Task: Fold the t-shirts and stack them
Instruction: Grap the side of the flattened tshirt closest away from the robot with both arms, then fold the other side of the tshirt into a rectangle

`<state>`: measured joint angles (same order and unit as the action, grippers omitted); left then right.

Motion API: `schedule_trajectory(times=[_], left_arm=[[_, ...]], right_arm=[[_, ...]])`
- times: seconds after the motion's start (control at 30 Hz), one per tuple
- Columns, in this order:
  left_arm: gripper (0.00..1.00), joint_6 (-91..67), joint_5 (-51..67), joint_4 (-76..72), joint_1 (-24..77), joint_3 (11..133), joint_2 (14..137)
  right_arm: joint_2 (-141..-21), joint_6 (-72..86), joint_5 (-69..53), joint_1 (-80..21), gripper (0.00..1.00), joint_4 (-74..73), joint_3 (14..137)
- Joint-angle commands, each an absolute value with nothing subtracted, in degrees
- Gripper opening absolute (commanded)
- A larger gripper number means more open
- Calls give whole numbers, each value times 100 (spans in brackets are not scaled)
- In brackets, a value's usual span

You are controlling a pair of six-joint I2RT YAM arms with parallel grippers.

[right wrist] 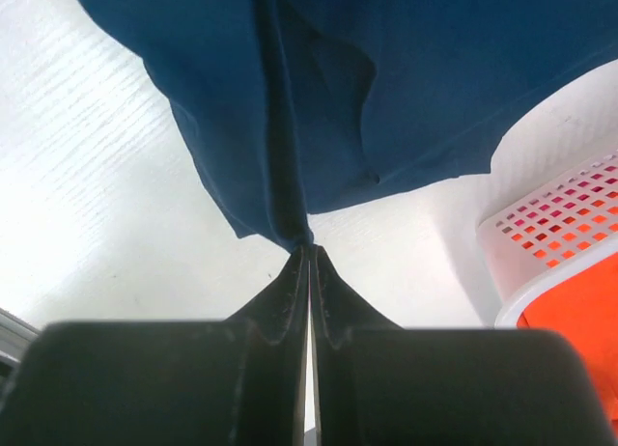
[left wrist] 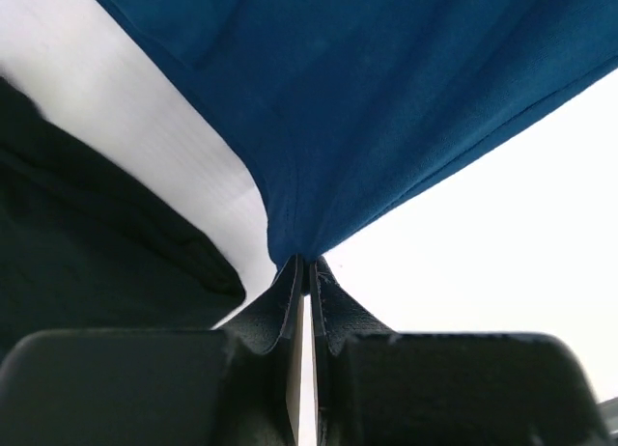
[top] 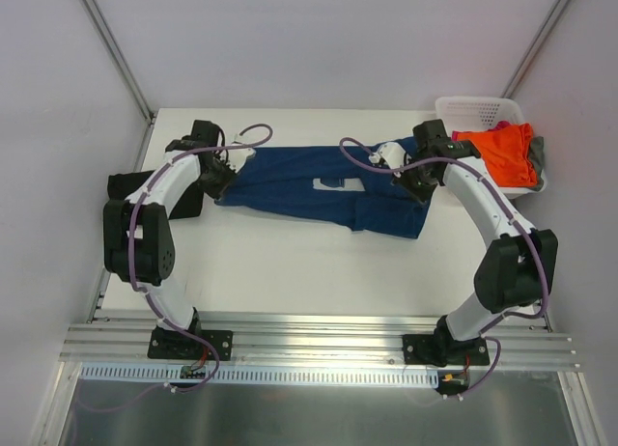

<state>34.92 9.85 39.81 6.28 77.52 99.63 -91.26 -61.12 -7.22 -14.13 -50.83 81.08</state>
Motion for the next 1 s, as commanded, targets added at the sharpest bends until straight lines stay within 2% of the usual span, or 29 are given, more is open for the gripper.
schedule_trajectory(times=[0.0,0.23,0.63,0.97], left_arm=[[0,3744,1125,4297,615,8156,9869],[0,3814,1187,4508,624,8955,10423],[0,4043,1345,5563,668,11704,12304],[0,4579,1274,6003,650,12015,12814]], right_arm=[[-9246,-5941,-914,-1345,1,-5229,8586],[-9606,-5924,-739,-1283,1,-5142,9237],[-10538,-6266,-282,-1073,1,-4826,10853],[-11662,-6451,-44,-870,1,-4263,12171]])
